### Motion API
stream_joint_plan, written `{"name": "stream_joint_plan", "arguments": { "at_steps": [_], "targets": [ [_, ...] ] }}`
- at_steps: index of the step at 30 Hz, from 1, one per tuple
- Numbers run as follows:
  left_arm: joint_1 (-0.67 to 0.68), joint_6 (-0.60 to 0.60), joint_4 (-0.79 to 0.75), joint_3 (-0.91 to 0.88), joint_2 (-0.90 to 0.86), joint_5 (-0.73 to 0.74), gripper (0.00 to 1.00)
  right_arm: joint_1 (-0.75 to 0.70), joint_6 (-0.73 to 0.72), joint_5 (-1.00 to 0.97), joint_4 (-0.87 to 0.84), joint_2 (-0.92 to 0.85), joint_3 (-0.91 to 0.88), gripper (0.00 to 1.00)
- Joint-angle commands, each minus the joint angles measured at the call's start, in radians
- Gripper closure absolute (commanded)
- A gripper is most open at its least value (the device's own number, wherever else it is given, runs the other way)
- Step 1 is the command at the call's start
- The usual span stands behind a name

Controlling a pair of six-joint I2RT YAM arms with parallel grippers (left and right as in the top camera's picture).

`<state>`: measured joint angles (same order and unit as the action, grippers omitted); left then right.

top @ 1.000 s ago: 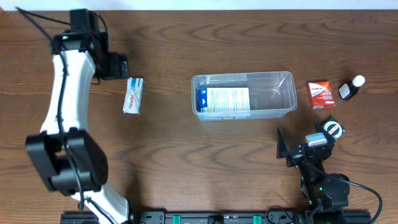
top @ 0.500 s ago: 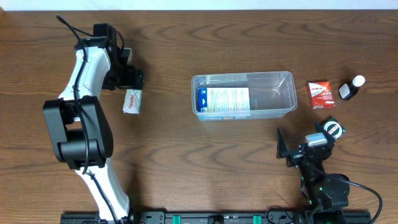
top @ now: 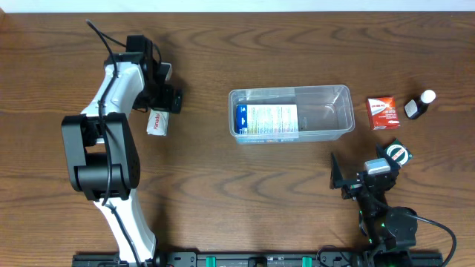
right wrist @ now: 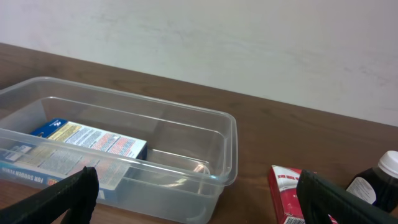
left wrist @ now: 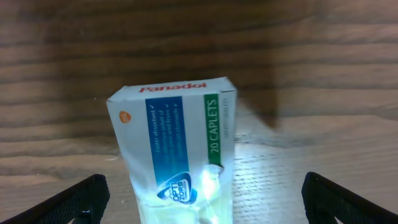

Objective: Pack container
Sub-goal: 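Move the left gripper to the white Panadol box, then grasp the white Panadol box with the left gripper and lift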

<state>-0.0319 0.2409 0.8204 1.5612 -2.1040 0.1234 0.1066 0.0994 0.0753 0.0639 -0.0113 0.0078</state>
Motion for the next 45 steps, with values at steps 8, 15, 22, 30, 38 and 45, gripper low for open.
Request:
{"name": "stream_joint_plan", "arguments": {
  "at_steps": [8,15,22,30,38,45],
  "targets": [
    [-0.004,0.009,-0.061,-0.07,-0.01,-0.03,0.1,-0.016,0.014,0.003,0.004,0.004,-0.002,0.01],
    [-0.004,0.008,-0.071,-0.075,-0.012,-0.03,0.32,-0.016,0.014,0.003,0.004,0.004,-0.002,0.01],
    [-0.004,0.006,-0.063,-0.075,-0.012,-0.03,0.45,-0.016,0.014,0.003,0.004,0.004,-0.002,0.01],
    [-0.004,-0.018,-0.063,-0.075,-0.012,-0.03,0.45,-0.016,0.014,0.003,0.004,0.004,-0.002,0.01],
    [-0.004,-0.018,-0.062,-0.074,-0.007,-0.03,0.5,-0.016,0.014,0.004,0.004,0.004,-0.002,0.01],
    [-0.004,-0.018,-0.063,-0.074,-0.007,-0.03,0.52,-0.016,0.014,0.003,0.004,0.004,-0.002,0.01]
  ]
}}
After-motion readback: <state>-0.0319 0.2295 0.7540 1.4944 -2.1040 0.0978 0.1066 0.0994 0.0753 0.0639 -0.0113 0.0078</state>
